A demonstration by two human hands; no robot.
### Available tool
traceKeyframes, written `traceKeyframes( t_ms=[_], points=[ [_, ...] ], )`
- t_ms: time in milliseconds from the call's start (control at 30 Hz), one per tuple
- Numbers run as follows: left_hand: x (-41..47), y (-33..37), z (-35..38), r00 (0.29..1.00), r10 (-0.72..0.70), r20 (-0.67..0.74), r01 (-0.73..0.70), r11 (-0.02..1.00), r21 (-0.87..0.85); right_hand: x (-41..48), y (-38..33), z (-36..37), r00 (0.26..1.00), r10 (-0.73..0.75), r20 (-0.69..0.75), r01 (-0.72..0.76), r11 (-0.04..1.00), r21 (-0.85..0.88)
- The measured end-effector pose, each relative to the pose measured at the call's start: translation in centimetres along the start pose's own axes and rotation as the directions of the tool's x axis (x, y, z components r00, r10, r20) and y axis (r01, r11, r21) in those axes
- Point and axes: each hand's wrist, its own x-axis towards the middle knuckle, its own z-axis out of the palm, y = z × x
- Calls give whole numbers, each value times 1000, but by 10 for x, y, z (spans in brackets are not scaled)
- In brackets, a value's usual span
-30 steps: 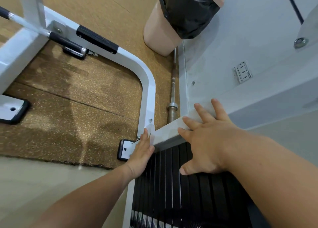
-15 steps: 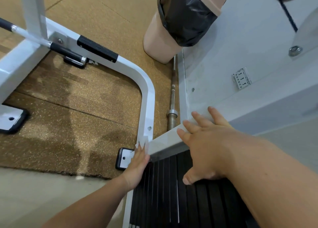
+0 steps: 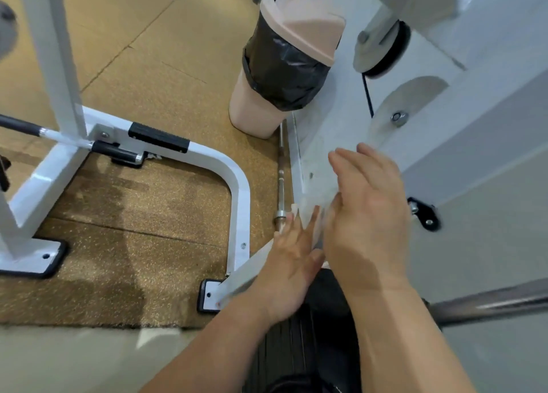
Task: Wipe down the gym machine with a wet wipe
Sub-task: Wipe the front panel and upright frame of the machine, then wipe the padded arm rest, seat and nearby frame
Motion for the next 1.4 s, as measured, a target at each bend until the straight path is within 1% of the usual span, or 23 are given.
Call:
traceKeyframes(
  t_ms=[33, 67, 100, 133, 167, 267, 333, 433, 533, 633, 700, 767, 833, 900, 933, 1000, 1067, 1167, 1233, 1300, 1367, 1400],
  points=[
    [1, 22, 1, 999, 43, 24, -42, 999, -22, -1, 10, -6, 996, 59, -65, -53, 994, 98],
    [9, 32, 3, 995, 95, 17, -94, 995, -30, -4, 12, -14, 980, 140, -138, -123, 984, 129],
    [15, 42, 2, 993, 117, 32, -117, 993, 2, -8, 16, -23, 963, 181, -201, -159, 980, 119],
    [22, 45, 3, 987, 143, 79, -148, 987, 67, -11, 18, -35, 952, 221, -210, -200, 973, 115],
    [23, 58, -1, 982, 143, 124, -162, 974, 161, -10, 21, -43, 951, 252, -178, -233, 965, 118],
    [30, 100, -10, 961, 196, 196, -240, 942, 235, 0, 18, -68, 955, 296, -29, -292, 952, 97],
    [35, 132, -14, 949, 231, 214, -283, 923, 262, 17, 13, -92, 941, 338, -21, -336, 939, 77],
    [40, 183, -22, 934, 251, 254, -311, 921, 234, 53, 17, -130, 930, 367, -30, -365, 930, 46],
    [45, 236, -37, 914, 221, 342, -322, 906, 275, 82, 17, -168, 911, 411, 42, -413, 906, 97],
    [44, 283, -60, 898, 175, 404, -322, 886, 333, 102, 11, -204, 883, 454, 119, -469, 862, 189],
    [35, 310, -77, 886, 141, 442, -348, 831, 433, 115, 4, -227, 816, 536, 217, -578, 767, 279],
    [21, 331, -99, 877, 78, 474, -345, 791, 506, 128, -10, -249, 722, 601, 343, -692, 631, 352],
    [5, 351, -128, 876, 16, 481, -310, 784, 538, 143, -33, -269, 626, 645, 439, -779, 485, 398],
    [-13, 373, -161, 883, -18, 469, -281, 780, 559, 158, -60, -286, 513, 660, 548, -853, 320, 413],
    [-23, 387, -178, 891, -21, 454, -273, 774, 571, 166, -74, -295, 469, 652, 596, -875, 253, 412],
    [-41, 419, -213, 896, -18, 443, -278, 756, 593, 180, -103, -311, 412, 625, 663, -893, 134, 429],
    [-57, 451, -247, 887, -24, 461, -300, 729, 615, 193, -131, -330, 379, 601, 703, -888, 22, 460],
    [-77, 490, -295, 870, -65, 489, -315, 691, 651, 219, -168, -362, 341, 578, 741, -870, -104, 482],
    [-87, 507, -324, 862, -81, 500, -320, 677, 663, 237, -191, -378, 370, 544, 753, -853, -122, 507],
    [-95, 519, -349, 860, -88, 503, -310, 693, 651, 255, -211, -391, 398, 536, 745, -845, -103, 525],
    [-102, 531, -371, 877, -49, 478, -283, 751, 597, 269, -226, -396, 390, 547, 741, -852, -91, 516],
    [-104, 537, -380, 892, -22, 451, -257, 797, 546, 273, -231, -396, 371, 554, 745, -861, -94, 499]
  ],
)
